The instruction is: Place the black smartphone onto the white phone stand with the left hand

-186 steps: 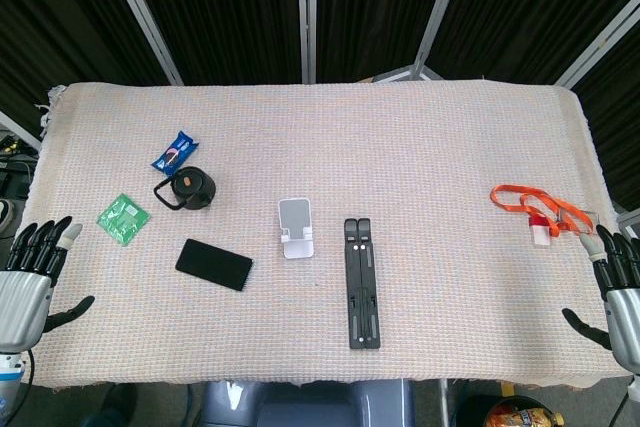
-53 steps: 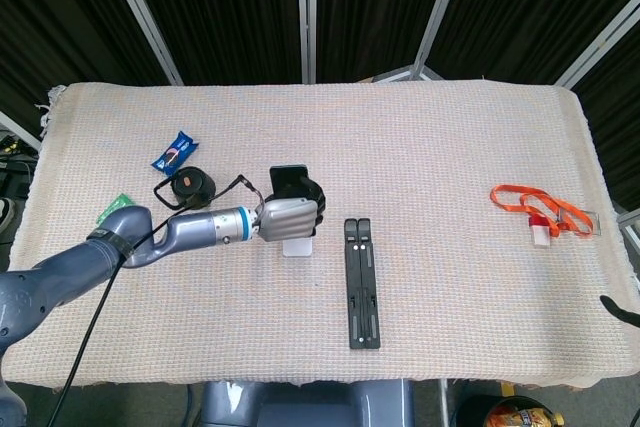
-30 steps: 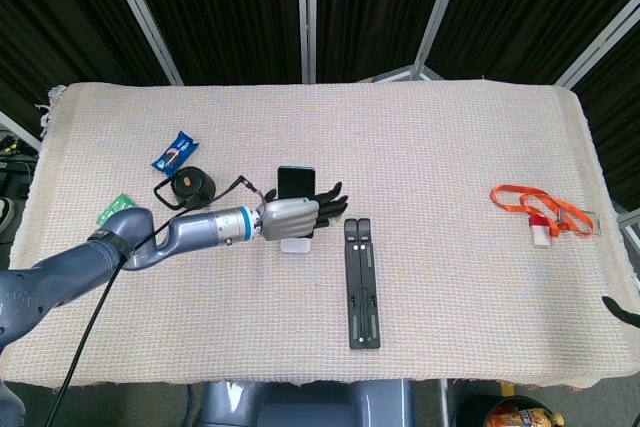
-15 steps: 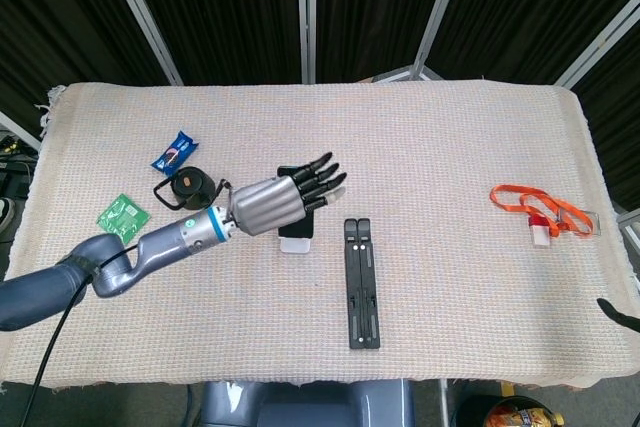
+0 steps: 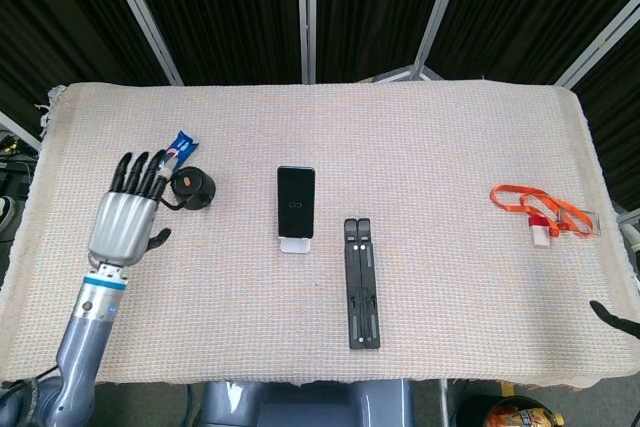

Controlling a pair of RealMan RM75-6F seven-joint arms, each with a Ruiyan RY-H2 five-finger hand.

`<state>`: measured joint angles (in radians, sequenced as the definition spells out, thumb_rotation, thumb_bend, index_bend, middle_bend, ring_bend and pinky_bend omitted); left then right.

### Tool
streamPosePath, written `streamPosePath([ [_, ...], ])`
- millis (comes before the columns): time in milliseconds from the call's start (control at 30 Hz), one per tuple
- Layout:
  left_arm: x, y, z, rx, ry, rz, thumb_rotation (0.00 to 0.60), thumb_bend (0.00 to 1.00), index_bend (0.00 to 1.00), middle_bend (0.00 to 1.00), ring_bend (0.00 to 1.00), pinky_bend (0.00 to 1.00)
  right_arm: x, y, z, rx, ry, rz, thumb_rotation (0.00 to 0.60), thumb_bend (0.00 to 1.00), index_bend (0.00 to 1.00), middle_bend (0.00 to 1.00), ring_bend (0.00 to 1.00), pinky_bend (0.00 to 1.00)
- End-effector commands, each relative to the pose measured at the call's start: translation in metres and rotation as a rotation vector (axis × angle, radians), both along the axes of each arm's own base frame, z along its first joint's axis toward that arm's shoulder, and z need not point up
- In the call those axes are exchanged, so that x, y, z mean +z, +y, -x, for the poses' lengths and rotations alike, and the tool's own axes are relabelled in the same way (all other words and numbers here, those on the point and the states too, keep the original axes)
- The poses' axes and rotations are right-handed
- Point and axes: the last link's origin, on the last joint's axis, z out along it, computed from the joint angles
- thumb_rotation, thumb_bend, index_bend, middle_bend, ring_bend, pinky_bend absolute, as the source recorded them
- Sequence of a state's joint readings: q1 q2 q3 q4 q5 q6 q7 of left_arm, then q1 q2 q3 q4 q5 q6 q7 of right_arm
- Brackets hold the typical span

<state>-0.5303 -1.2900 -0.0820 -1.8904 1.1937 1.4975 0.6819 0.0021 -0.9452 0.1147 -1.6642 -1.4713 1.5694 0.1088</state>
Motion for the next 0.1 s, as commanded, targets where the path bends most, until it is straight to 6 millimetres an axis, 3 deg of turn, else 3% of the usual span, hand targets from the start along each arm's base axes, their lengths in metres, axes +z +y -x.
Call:
streamPosePath([
  [33, 0.0025, -0.0227, 0.022, 0.074, -0.013, 0.011, 0.6, 0.0, 0.0, 0.0, 0.0, 0.0, -0.0008, 0.0006, -0.0017, 0.007, 0.001, -0.003, 0.6, 0.0, 0.0, 0.0, 0.0, 0.0],
  [100, 0.0007, -0.032, 0.031, 0.086, -0.013, 0.019, 0.6, 0.0, 0.0, 0.0, 0.0, 0.0, -0.0011, 0.0008, -0.0029, 0.011, 0.002, -0.003, 0.6, 0.0, 0.0, 0.0, 0.0, 0.0],
])
